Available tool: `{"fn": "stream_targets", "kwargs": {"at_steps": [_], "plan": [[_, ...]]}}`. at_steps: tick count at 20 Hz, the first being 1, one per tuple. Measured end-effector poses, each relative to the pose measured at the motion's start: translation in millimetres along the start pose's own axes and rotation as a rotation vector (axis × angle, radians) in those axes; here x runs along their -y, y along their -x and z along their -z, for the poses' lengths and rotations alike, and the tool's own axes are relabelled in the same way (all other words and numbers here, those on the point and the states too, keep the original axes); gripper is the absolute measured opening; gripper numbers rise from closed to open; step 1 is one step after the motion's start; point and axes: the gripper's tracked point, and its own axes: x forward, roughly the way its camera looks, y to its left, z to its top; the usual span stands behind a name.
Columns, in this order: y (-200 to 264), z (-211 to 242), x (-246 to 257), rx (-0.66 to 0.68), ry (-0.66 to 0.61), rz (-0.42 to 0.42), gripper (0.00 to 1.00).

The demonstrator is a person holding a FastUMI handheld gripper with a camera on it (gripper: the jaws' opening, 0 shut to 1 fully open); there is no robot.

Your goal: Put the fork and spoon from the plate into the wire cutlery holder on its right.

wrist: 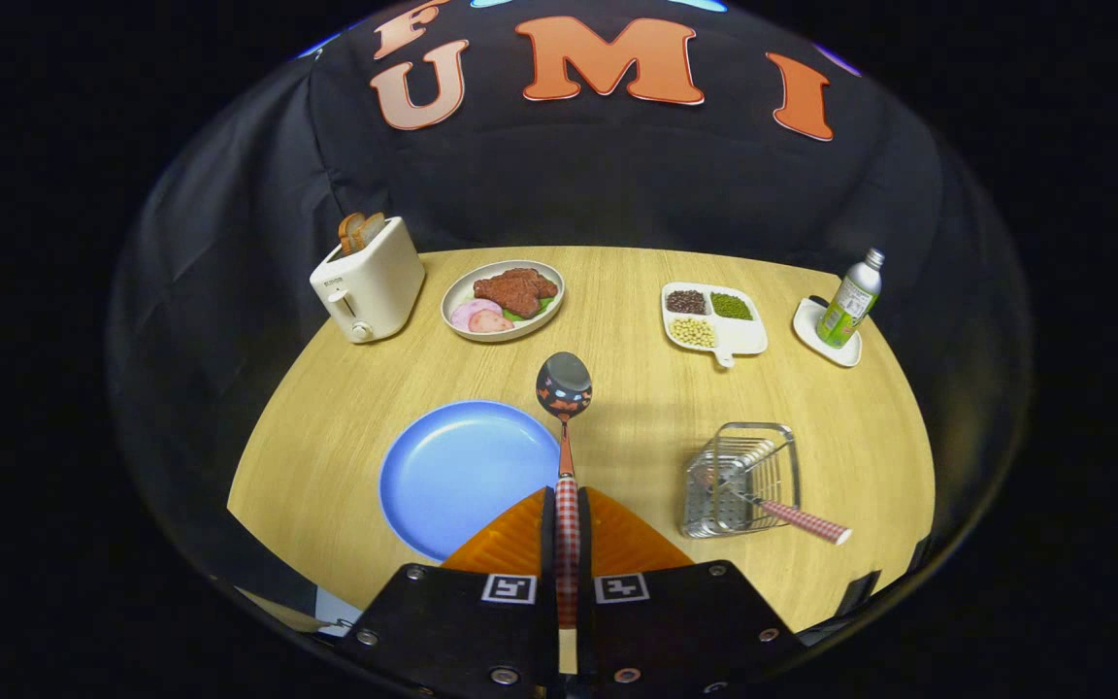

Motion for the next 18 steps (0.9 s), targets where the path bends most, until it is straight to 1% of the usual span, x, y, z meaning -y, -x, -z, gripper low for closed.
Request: {"fn": "stream_targets", "kwargs": {"at_steps": [6,9,13,18], "plan": [[28.9,-1.3,71.2,-0.092,0.033,0.042,0.08],[39.6,1.5,100.4,-0.149,0.072,0.064,0.08],[47.8,10.8,117.0,-0.266,0.100,0.022,0.08],[42.2,15.9,132.8,-0.394,0.188,-0.002,0.08]]}}
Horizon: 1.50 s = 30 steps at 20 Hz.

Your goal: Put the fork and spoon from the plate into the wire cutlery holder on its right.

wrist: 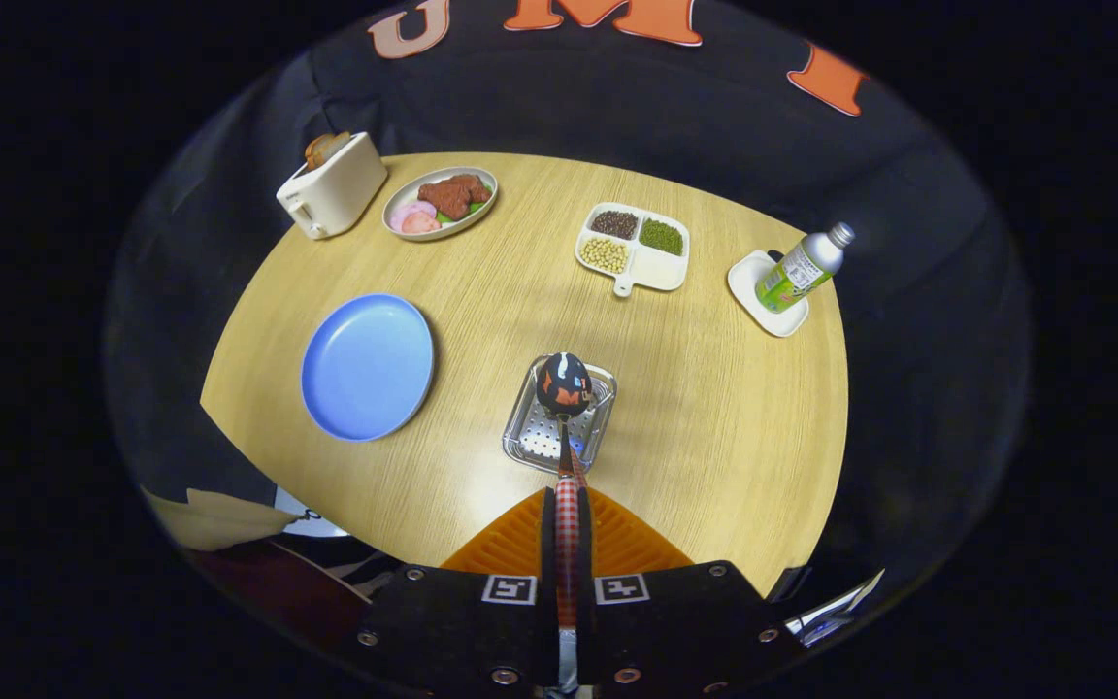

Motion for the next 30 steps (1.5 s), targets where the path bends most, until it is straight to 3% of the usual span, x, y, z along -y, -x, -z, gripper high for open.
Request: {"fn": "stream_targets", "kwargs": {"at_steps": [10,18,21,23,26,27,28,30], "plan": [[-41.5,1.7,3.2,-0.233,0.099,-0.053,0.07],[-58.7,-6.5,3.4,-0.268,0.121,-0.075,0.10],[-56.2,-12.3,3.3,-0.237,0.089,-0.092,0.15],[-51.4,-20.2,4.2,-0.183,0.063,-0.104,0.25],[-37.4,-34.6,5.9,-0.068,0.009,-0.118,0.57],[-31.6,-40.3,5.4,-0.021,-0.013,-0.126,0.61],[-22.4,-47.2,8.2,0.035,-0.047,-0.127,0.74],[-3.1,-65.8,13.3,0.152,-0.120,-0.120,0.91]]}}
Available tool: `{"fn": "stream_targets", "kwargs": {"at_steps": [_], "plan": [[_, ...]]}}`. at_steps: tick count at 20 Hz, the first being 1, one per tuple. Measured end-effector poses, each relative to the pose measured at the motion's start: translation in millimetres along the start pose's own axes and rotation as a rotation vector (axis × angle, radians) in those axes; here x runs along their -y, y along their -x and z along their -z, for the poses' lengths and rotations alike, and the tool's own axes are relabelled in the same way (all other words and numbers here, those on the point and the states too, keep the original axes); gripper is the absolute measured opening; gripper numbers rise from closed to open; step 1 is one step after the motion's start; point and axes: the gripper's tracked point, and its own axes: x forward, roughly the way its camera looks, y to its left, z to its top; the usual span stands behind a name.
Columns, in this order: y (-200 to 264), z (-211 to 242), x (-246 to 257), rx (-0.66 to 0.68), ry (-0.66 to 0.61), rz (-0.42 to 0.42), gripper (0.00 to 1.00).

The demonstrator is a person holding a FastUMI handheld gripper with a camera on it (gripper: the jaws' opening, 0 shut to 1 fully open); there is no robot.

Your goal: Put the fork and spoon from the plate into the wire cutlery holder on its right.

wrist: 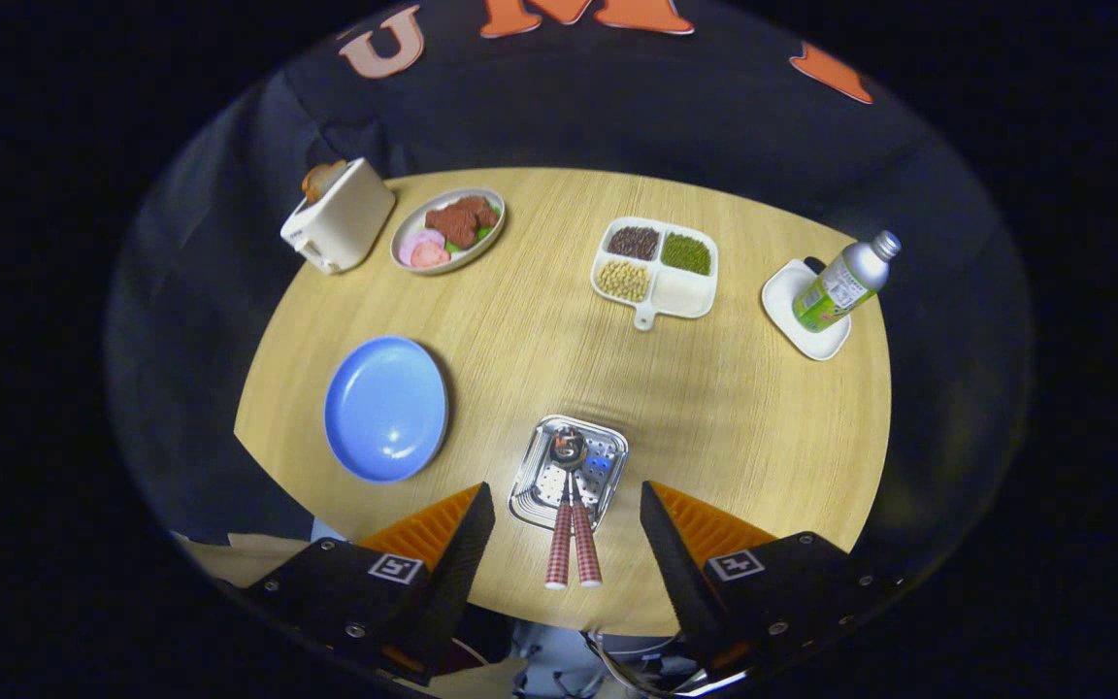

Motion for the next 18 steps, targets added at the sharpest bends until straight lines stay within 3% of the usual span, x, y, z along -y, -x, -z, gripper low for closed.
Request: {"fn": "stream_targets", "kwargs": {"at_steps": [2,8,13,18], "plan": [[22.7,-24.9,3.5,0.153,-0.020,0.020,0.99],[102.4,-75.1,17.9,0.573,-0.082,0.105,0.98],[153.5,-61.2,36.8,0.775,-0.073,0.230,0.98],[181.8,-50.4,43.1,0.927,-0.086,0.278,0.98]]}}
